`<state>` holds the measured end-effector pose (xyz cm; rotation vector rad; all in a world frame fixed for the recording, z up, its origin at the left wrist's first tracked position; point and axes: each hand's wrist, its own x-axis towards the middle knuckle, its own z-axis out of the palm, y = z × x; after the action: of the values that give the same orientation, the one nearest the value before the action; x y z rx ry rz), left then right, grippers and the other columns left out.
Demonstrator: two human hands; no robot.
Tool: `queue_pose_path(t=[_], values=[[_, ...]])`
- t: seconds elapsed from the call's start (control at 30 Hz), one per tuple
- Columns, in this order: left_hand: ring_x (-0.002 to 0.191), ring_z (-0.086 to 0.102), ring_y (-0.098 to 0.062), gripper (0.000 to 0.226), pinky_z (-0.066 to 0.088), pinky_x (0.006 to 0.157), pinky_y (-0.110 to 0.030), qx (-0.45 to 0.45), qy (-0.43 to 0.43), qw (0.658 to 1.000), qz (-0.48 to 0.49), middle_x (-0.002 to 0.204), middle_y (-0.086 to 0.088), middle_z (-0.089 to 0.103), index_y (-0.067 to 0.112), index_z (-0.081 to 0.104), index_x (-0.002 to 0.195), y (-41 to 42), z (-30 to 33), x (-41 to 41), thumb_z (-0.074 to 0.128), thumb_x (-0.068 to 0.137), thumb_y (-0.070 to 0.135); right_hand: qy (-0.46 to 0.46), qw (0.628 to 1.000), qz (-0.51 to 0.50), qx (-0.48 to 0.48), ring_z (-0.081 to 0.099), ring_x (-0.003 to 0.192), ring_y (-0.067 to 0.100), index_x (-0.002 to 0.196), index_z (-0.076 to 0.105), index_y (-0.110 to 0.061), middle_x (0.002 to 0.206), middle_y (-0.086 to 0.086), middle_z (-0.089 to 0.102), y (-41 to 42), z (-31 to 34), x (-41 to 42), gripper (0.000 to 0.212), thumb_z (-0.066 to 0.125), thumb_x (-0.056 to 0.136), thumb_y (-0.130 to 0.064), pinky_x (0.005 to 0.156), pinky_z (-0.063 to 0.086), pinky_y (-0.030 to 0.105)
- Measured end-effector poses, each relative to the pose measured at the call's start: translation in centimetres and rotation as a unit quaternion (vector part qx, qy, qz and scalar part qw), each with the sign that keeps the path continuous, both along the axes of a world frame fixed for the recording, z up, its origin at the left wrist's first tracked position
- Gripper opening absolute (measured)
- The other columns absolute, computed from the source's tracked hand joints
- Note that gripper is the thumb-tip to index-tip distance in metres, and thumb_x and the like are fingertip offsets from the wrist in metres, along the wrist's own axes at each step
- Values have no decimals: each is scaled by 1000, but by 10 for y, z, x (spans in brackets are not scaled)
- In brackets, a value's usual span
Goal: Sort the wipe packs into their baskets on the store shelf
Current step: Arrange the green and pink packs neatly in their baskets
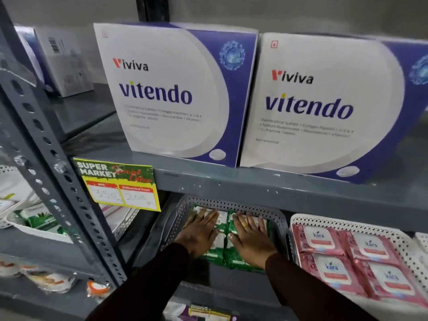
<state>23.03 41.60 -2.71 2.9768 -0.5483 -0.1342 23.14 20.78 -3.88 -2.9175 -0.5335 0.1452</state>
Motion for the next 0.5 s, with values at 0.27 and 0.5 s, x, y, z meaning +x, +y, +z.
queue_pose_path(t=[0.27,0.5], values=[[150,-8,-27,59,-13,117,-57,113,-20,993,39,165,-1,-5,17,-5,155,-9,-1,-2,16,105,41,6,1000,0,4,-11,152,22,156,1,-19,166,1,-2,6,13,-7,66,15,102,-53,120,-16,51],[119,56,-41,42,38,108,-54,-102,-238,966,10,129,-24,60,-1,56,129,-116,40,-37,51,93,20,-198,962,-54,181,59,110,25,108,64,-17,117,8,68,-70,61,-44,31,37,98,-27,102,42,44]])
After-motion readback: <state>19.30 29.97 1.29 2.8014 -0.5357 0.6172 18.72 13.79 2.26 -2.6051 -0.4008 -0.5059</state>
